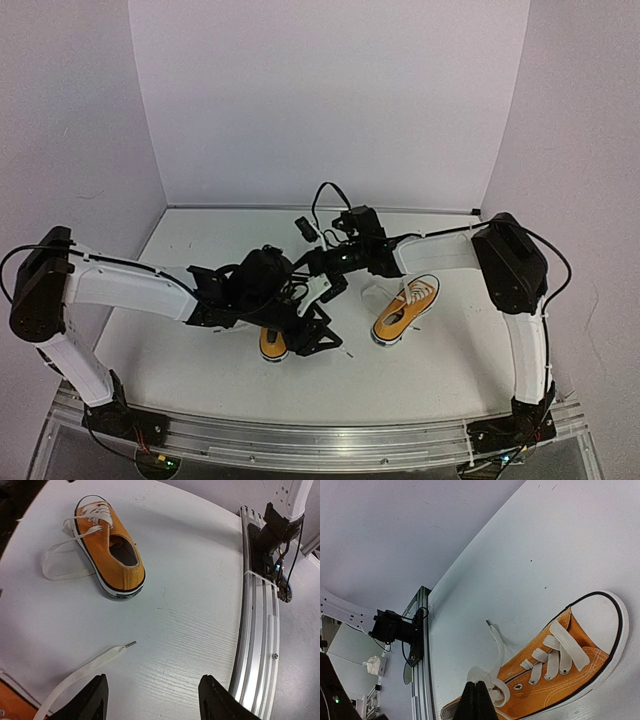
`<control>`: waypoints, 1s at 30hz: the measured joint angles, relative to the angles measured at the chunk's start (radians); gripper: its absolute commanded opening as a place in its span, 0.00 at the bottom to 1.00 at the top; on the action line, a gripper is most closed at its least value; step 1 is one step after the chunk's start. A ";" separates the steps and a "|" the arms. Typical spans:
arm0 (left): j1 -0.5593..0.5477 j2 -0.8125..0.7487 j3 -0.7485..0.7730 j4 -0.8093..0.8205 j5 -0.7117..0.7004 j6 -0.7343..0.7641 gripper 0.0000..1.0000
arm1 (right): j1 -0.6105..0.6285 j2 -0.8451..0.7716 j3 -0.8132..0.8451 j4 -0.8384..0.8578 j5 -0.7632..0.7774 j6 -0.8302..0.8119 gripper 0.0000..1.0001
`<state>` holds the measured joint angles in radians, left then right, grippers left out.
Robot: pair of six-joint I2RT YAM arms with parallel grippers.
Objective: Tie the shoes
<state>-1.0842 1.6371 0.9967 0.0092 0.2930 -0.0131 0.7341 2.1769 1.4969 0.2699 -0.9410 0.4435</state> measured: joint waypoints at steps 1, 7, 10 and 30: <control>0.007 -0.033 -0.029 0.007 -0.005 -0.012 0.64 | 0.002 0.000 0.001 0.000 0.000 0.002 0.00; 0.115 -0.350 -0.253 0.120 -0.128 -0.125 0.69 | 0.023 0.030 0.067 0.005 -0.003 0.015 0.00; 0.154 -0.529 -0.374 0.157 -0.275 -0.201 0.70 | 0.047 0.068 0.115 0.010 -0.002 0.029 0.00; 0.488 -0.526 -0.481 -0.024 -0.301 -0.509 0.70 | 0.177 0.179 0.260 -0.080 0.055 0.018 0.43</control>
<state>-0.5961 1.1114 0.5152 -0.0151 -0.0079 -0.5218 0.9113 2.3562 1.7565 0.1900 -0.8863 0.4611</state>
